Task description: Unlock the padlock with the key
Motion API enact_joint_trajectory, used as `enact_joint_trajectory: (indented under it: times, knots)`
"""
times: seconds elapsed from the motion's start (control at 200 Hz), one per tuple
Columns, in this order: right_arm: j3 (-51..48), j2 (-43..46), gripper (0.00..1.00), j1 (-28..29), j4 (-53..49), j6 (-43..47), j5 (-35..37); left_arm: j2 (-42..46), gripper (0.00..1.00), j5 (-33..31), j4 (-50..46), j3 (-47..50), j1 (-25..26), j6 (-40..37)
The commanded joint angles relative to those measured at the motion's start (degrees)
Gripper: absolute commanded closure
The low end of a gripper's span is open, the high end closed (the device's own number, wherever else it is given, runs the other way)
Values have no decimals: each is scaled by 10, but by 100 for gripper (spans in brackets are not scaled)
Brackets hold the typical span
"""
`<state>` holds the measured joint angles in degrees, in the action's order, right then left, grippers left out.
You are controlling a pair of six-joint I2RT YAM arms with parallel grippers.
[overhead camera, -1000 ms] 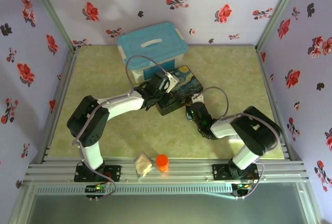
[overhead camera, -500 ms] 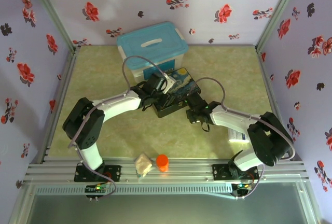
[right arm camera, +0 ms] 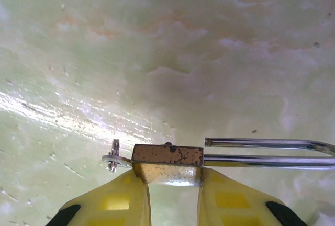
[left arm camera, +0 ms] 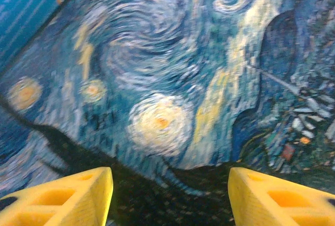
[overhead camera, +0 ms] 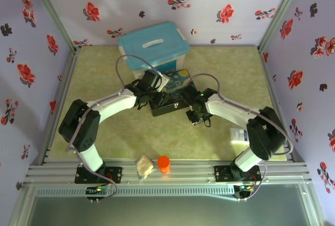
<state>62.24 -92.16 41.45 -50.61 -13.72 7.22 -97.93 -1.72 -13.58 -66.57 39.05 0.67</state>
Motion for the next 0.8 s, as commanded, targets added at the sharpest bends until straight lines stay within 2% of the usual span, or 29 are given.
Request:
enact_joint_trajectory:
  times: [0.0, 0.405, 0.605, 0.795]
  knots:
    - [25, -40, 79, 8, -96, 49, -4, 35, 38, -2, -27, 5, -13, -18]
    - [33, -76, 78, -2, -132, 158, -12, 124, 33, 19, 24, 44, -36, 45]
    - [33, -94, 82, -6, -111, 257, 8, 189, 32, 28, 30, 78, -37, 58]
    - [-12, -81, 78, -16, -85, 344, 21, 241, 31, 32, 35, 119, -37, 70]
